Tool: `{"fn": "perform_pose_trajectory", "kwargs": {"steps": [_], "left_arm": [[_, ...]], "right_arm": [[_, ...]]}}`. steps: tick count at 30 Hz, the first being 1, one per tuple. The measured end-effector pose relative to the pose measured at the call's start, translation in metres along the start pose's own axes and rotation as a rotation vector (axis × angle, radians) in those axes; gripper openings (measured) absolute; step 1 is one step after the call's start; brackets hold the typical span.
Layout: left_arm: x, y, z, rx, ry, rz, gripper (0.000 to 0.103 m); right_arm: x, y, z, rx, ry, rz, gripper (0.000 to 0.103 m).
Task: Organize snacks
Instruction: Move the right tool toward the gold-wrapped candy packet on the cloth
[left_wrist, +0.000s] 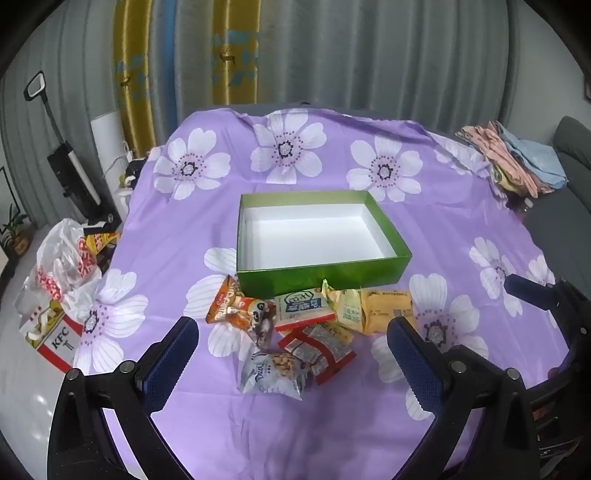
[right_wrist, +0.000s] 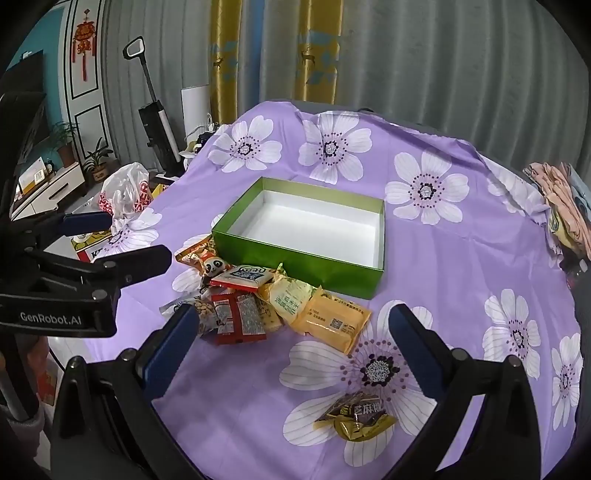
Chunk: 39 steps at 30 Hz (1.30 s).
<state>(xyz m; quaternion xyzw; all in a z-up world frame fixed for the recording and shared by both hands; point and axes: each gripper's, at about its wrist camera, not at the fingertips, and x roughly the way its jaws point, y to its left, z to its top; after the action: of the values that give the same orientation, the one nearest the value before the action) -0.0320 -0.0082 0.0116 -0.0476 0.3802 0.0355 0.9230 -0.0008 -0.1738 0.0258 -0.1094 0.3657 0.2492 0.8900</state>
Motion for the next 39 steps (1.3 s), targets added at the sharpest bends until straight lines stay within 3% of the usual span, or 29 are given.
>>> {"fn": "perform_pose_trajectory", "kwargs": {"steps": [17,22,32,39], "left_arm": [[0.015,0.001,-0.002,-0.016,0.035,-0.014,0.101],[0.028,-0.004,-0.010,-0.026,0.087,-0.080,0.101],[0.070,-0.043,-0.036,0.021,0.224,-0.258,0.101],[0.094,-0.087,-0.048,0.077,0.313,-0.433,0.101]], "right_arm": [[0.004,-0.010,-0.009,0.038,0.016,0.012,0.103],[0.010,-0.027,-0.022,0.076,0.034,0.040,0.103],[0.030,-0.079,-0.090,0.191,0.156,-0.016,0.103],[0.047,-0.094,-0.119,0.257,0.228,0.022,0.101]]}}
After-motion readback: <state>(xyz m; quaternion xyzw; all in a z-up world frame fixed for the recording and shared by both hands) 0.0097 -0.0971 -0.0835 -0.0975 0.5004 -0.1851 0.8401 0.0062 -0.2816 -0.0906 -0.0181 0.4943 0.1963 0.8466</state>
